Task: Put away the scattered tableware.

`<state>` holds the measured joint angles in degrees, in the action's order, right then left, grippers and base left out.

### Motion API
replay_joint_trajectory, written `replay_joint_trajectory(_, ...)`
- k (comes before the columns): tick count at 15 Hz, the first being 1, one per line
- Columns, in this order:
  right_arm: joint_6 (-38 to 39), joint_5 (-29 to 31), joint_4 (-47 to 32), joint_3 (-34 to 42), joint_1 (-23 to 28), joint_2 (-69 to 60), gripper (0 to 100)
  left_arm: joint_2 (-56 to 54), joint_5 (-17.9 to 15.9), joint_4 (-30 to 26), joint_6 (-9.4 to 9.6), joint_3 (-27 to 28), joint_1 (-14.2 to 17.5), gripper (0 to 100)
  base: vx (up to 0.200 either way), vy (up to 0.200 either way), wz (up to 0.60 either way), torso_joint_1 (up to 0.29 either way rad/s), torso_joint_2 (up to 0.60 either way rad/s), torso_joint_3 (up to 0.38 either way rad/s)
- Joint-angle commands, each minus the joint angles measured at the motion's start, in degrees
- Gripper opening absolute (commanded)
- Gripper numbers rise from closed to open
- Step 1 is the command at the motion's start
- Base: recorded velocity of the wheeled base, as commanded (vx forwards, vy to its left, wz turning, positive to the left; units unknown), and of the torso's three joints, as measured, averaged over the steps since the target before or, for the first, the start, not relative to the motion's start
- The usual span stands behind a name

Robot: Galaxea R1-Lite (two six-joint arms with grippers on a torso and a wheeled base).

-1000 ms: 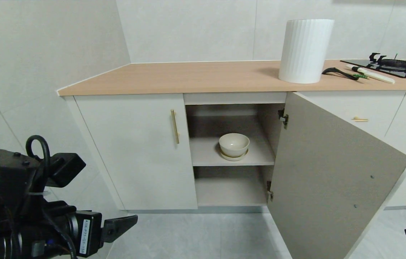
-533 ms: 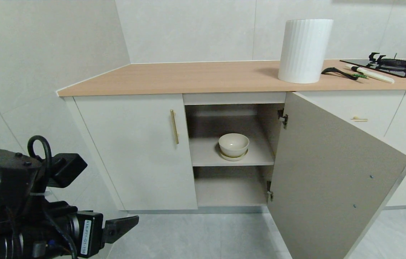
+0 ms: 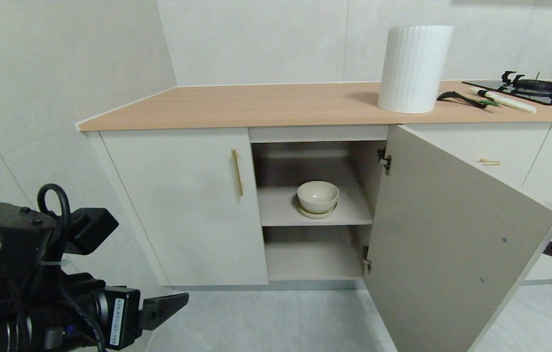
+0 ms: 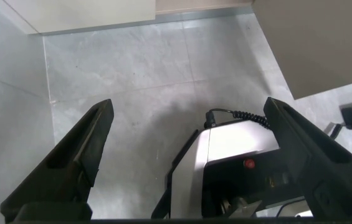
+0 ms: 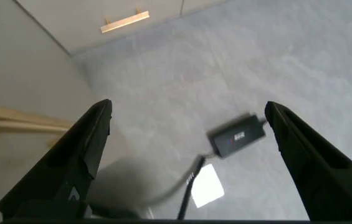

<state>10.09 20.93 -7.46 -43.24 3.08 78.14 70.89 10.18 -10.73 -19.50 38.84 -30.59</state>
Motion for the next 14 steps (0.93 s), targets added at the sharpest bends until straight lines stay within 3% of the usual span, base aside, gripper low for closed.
replay_joint_trajectory(1, 1.16, -0.01, 1.40, 0.88, -1.24, 2.10, 100, 0.04, 0.02, 0.01, -0.01, 0.01, 0.00, 100, 0.000, 0.000, 0.00, 0.000, 0.00, 0.000)
replay_joint_trajectory(14, 12.67, -1.33, 2.01, 1.49, -15.39, 4.56, 100, 0.22, -0.86, 0.01, -0.18, 0.10, 0.00, 100, 0.000, 0.000, 0.00, 0.000, 0.00, 0.000)
